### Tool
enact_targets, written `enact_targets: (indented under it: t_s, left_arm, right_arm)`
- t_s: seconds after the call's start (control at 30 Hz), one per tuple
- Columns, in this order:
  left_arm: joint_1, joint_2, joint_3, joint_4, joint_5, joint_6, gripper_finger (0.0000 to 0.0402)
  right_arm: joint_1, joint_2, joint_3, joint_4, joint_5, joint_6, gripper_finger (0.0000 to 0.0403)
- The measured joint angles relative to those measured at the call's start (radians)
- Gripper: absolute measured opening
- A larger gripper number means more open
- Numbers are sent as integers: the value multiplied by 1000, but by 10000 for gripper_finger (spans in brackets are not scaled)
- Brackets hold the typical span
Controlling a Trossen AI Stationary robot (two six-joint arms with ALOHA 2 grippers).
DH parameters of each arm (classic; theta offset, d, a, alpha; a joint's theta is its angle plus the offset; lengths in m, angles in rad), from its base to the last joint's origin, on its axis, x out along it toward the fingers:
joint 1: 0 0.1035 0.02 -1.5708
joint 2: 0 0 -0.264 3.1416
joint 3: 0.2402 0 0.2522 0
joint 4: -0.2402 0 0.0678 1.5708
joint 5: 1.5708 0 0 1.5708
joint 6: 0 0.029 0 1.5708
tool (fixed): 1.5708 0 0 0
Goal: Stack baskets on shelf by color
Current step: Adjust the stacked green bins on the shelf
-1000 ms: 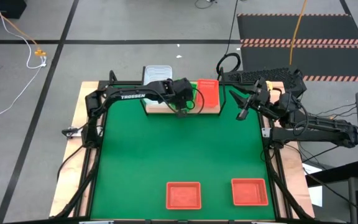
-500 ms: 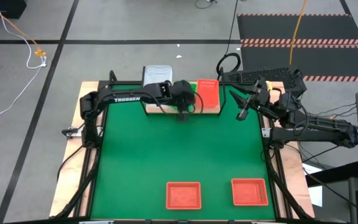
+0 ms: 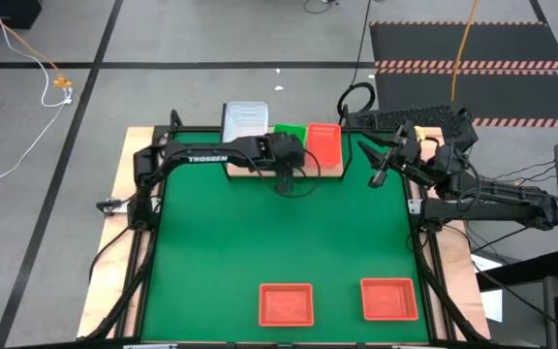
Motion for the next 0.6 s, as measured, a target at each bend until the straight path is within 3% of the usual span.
enact_targets:
  t_s: [0.37, 0.6]
  left_arm:
    - [24, 4, 0, 177, 0, -79, 108]
    - [17, 0, 0, 188, 0, -49, 108]
  right_arm:
    - [0, 0, 0, 3, 1, -6, 112]
    - [0, 0, 0, -4, 1, -3, 112]
